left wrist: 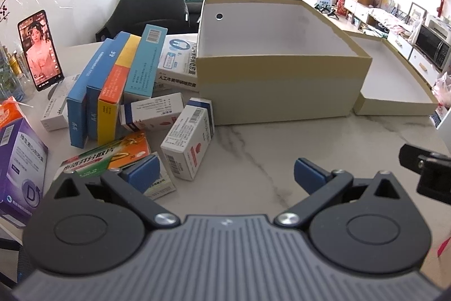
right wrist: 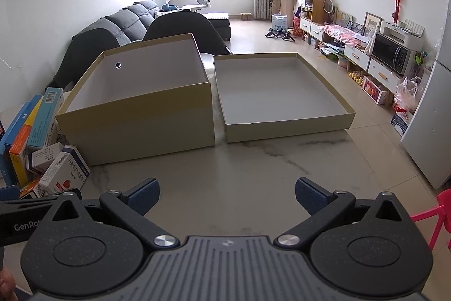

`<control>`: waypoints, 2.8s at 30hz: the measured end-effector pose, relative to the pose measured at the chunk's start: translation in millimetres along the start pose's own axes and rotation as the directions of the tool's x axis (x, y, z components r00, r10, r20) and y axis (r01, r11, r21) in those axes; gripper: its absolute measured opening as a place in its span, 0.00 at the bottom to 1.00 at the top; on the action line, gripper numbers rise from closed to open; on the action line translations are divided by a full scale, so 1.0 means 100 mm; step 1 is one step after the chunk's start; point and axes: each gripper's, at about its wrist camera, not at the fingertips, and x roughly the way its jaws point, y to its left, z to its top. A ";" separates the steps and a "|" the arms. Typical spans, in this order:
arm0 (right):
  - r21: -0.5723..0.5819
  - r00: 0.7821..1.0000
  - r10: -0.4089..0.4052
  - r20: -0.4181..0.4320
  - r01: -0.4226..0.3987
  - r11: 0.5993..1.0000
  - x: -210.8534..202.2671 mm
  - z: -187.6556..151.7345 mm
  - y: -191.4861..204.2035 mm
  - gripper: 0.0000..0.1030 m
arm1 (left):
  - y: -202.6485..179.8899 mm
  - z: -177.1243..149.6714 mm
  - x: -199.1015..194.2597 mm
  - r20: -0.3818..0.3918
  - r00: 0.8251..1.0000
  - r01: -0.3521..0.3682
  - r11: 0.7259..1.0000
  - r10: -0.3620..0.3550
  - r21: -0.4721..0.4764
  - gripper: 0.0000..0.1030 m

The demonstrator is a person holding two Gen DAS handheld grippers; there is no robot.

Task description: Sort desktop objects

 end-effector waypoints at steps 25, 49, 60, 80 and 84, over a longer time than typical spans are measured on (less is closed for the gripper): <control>-0.047 1.000 0.018 -0.014 -0.018 0.999 0.10 0.03 0.17 1.00 | 0.17 -0.02 0.02 -0.003 0.999 -0.036 0.999 0.036 -0.017 1.00; -0.150 0.992 0.112 0.055 -0.103 0.983 0.24 0.09 0.51 1.00 | 1.60 -0.05 0.03 -0.039 0.937 -0.347 0.919 0.346 -0.187 1.00; -0.230 0.987 0.131 0.089 -0.108 0.967 0.26 0.05 0.65 1.00 | 1.98 -0.06 0.02 -0.036 0.934 -0.356 0.920 0.355 -0.161 1.00; -0.326 0.979 0.203 0.036 -0.181 0.928 0.41 0.00 0.86 1.00 | 2.79 -0.23 0.15 -0.161 0.972 -0.215 0.925 0.171 -0.313 1.00; -0.322 0.976 0.216 0.028 -0.196 0.926 0.43 0.01 0.86 1.00 | 2.78 -0.24 0.21 -0.182 0.966 -0.232 0.926 0.184 -0.298 1.00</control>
